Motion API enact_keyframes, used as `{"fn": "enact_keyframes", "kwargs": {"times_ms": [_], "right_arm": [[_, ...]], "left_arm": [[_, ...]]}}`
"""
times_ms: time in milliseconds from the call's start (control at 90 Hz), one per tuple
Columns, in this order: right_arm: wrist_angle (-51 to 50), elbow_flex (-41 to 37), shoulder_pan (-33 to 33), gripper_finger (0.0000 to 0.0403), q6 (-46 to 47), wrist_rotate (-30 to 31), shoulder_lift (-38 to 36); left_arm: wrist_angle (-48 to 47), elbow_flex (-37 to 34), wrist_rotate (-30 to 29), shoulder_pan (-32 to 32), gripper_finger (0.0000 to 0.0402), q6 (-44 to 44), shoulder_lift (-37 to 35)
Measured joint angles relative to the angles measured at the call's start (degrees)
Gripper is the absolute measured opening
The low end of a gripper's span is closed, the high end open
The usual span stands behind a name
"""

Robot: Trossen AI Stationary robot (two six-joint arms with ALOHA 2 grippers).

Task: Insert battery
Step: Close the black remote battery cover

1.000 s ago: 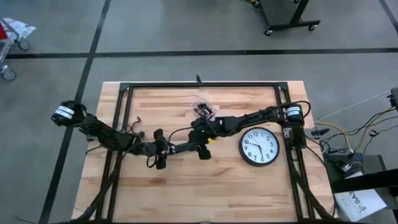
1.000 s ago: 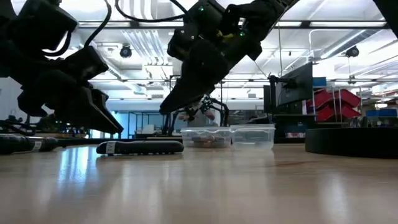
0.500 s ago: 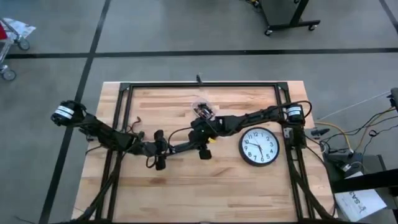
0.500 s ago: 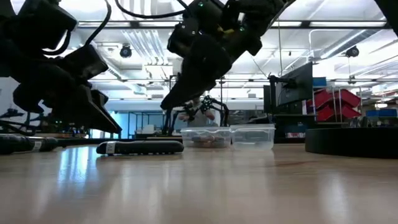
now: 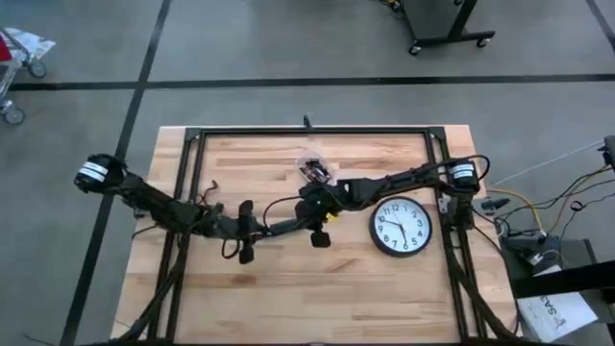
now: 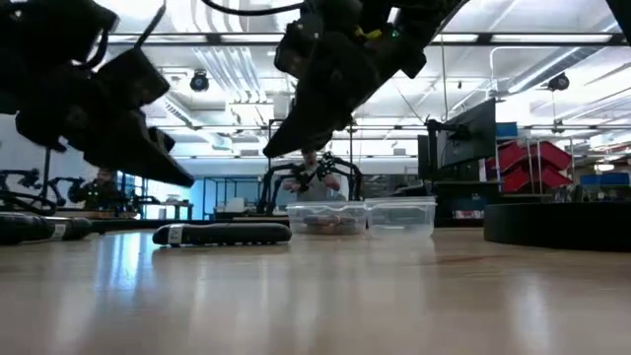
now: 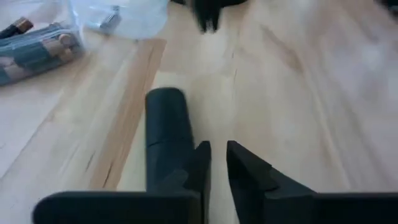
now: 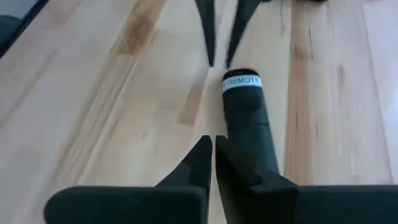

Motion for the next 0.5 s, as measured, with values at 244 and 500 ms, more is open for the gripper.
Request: {"fn": "enact_keyframes", "kwargs": {"times_ms": [244,500], "right_arm": [[7.66,-4.95,-1.21,0.0,-0.5,-0.32,-0.91],[12.82,-10.85,-1.55,0.0,-0.99,-0.36,-4.19]], "left_arm": [[0.38,-0.04,1.69,1.46,0.0003,0.0,-0.2],[1.76,-0.08,4.6,5.9,0.0001,0.49,-0.14]]}}
